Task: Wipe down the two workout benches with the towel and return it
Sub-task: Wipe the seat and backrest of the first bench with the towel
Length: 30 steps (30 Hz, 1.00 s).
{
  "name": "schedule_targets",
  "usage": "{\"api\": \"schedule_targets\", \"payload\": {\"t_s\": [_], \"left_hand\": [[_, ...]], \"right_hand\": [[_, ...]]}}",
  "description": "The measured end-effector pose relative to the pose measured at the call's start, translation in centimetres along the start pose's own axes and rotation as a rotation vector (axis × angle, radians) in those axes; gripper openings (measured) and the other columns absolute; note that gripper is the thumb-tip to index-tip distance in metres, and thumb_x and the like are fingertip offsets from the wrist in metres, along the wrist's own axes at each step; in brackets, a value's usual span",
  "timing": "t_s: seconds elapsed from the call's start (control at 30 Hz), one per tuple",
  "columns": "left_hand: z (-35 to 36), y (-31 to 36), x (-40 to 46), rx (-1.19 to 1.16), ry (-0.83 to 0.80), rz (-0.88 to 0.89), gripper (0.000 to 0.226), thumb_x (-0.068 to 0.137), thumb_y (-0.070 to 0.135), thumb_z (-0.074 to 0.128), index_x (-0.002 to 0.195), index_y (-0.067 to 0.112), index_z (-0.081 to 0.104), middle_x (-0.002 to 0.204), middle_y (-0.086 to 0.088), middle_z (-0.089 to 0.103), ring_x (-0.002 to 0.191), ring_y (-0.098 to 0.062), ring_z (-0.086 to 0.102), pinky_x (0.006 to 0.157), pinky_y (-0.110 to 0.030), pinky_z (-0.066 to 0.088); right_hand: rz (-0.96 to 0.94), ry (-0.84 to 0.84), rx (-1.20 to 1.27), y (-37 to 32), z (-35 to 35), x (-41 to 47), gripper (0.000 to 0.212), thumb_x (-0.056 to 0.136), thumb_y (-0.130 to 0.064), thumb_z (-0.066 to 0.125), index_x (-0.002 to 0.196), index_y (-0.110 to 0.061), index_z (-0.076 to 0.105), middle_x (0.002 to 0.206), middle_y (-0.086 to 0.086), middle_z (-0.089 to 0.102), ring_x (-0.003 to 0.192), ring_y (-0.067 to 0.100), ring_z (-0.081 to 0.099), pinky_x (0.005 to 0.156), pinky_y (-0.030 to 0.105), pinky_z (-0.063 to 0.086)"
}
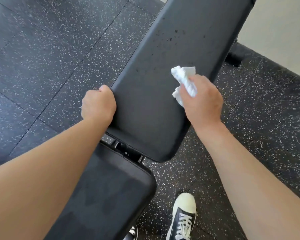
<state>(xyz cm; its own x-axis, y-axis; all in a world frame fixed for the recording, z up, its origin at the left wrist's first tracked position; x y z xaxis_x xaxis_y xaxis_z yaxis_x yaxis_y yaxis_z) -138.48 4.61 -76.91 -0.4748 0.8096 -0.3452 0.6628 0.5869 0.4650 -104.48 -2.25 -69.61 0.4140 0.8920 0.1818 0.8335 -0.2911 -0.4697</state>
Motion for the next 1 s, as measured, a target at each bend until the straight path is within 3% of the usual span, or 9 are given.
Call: {"api": "schedule_targets", "payload": {"t_s": [0.1, 0.27, 0.33, 0.5, 0.57, 0.63, 0.83, 0.93, 1.0], "left_hand": [[-0.3, 0.5, -0.3, 0.031, 0.008, 0.002, 0.048, 0.091, 0.042, 0.035, 0.087, 0.009, 0.069, 0.099, -0.016, 0.069, 0.092, -0.039, 0.060, 0.085, -0.043, 0.046], [-0.3, 0.8, -0.4, 0.029, 0.008, -0.002, 0.044, 0.090, 0.039, 0.037, 0.075, 0.009, 0.065, 0.084, -0.013, 0.065, 0.081, -0.038, 0.059, 0.075, -0.040, 0.041], [-0.5, 0.8, -0.5, 0.017, 0.016, 0.000, 0.043, 0.089, 0.038, 0.037, 0.062, 0.011, 0.056, 0.073, -0.009, 0.061, 0.069, -0.034, 0.056, 0.069, -0.039, 0.038], [-0.7, 0.7, -0.5, 0.043, 0.052, -0.025, 0.041, 0.088, 0.038, 0.036, 0.057, 0.014, 0.046, 0.069, -0.008, 0.057, 0.065, -0.033, 0.051, 0.068, -0.041, 0.045], [-0.6, 0.7, -0.4, 0.048, 0.064, -0.020, 0.041, 0.087, 0.037, 0.037, 0.054, 0.014, 0.045, 0.064, -0.007, 0.055, 0.060, -0.031, 0.049, 0.062, -0.039, 0.042], [-0.6, 0.8, -0.4, 0.051, 0.073, -0.010, 0.042, 0.087, 0.035, 0.037, 0.052, 0.013, 0.043, 0.059, -0.007, 0.054, 0.056, -0.030, 0.048, 0.056, -0.036, 0.036], [-0.6, 0.7, -0.2, 0.068, 0.092, -0.003, 0.041, 0.086, 0.031, 0.039, 0.051, 0.010, 0.043, 0.056, -0.008, 0.051, 0.053, -0.029, 0.043, 0.054, -0.035, 0.032], [-0.4, 0.6, -0.1, 0.070, 0.086, -0.007, 0.041, 0.086, 0.032, 0.038, 0.051, 0.010, 0.040, 0.054, -0.006, 0.047, 0.053, -0.029, 0.041, 0.054, -0.036, 0.033], [-0.4, 0.5, -0.2, 0.083, 0.082, -0.018, 0.041, 0.086, 0.032, 0.037, 0.052, 0.009, 0.040, 0.055, -0.006, 0.047, 0.053, -0.030, 0.042, 0.056, -0.037, 0.034]], "right_hand": [[-0.105, 0.003, -0.033, -4.5, 1.3, -2.8, 0.027, 0.079, -0.037, 0.063, 0.089, -0.012, 0.064, 0.082, 0.007, 0.060, 0.072, 0.035, 0.057, 0.054, 0.037, 0.040], [-0.660, -0.201, 0.082, -13.9, 4.7, -11.6, 0.015, 0.078, -0.027, 0.070, 0.085, -0.015, 0.065, 0.077, 0.001, 0.055, 0.067, 0.023, 0.050, 0.052, 0.037, 0.044], [-0.619, -0.183, 0.080, -12.1, 4.2, -9.7, 0.017, 0.081, -0.032, 0.068, 0.084, -0.016, 0.066, 0.078, -0.001, 0.056, 0.068, 0.023, 0.051, 0.052, 0.035, 0.043], [-0.095, -0.019, 0.029, -0.2, 1.1, 0.8, 0.028, 0.087, -0.042, 0.055, 0.086, -0.015, 0.063, 0.080, 0.000, 0.055, 0.073, 0.028, 0.053, 0.054, 0.035, 0.041], [-0.031, 0.006, 0.025, 1.0, 0.7, 1.5, 0.026, 0.088, -0.041, 0.053, 0.087, -0.016, 0.060, 0.080, 0.000, 0.050, 0.072, 0.026, 0.049, 0.055, 0.033, 0.035], [-0.099, -0.005, 0.001, -1.6, 1.4, -0.7, 0.024, 0.085, -0.040, 0.059, 0.090, -0.017, 0.063, 0.080, -0.001, 0.050, 0.072, 0.024, 0.047, 0.056, 0.033, 0.031], [-0.595, -0.245, 0.146, -12.3, 5.6, -9.6, 0.013, 0.078, -0.028, 0.066, 0.087, -0.018, 0.068, 0.077, -0.004, 0.048, 0.068, 0.020, 0.041, 0.053, 0.033, 0.036], [-0.617, -0.237, 0.129, -10.6, 5.2, -6.7, 0.016, 0.080, -0.029, 0.071, 0.093, -0.019, 0.071, 0.080, -0.004, 0.052, 0.070, 0.020, 0.046, 0.054, 0.033, 0.041], [-0.492, -0.162, 0.062, -7.6, 4.3, -2.2, 0.022, 0.083, -0.034, 0.071, 0.102, -0.022, 0.072, 0.081, -0.005, 0.051, 0.071, 0.020, 0.049, 0.055, 0.031, 0.040]]}}
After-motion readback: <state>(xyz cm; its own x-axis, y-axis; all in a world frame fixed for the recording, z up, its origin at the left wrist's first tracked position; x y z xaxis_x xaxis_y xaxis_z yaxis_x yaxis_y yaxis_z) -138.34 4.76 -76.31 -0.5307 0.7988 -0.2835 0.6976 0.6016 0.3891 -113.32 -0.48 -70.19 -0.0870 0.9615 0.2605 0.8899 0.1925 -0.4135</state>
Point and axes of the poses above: each hand's wrist, its own x-axis towards the middle knuckle, its own z-axis out of the palm, y = z × x, the point moved 10 cm from there along x, towards the middle knuckle
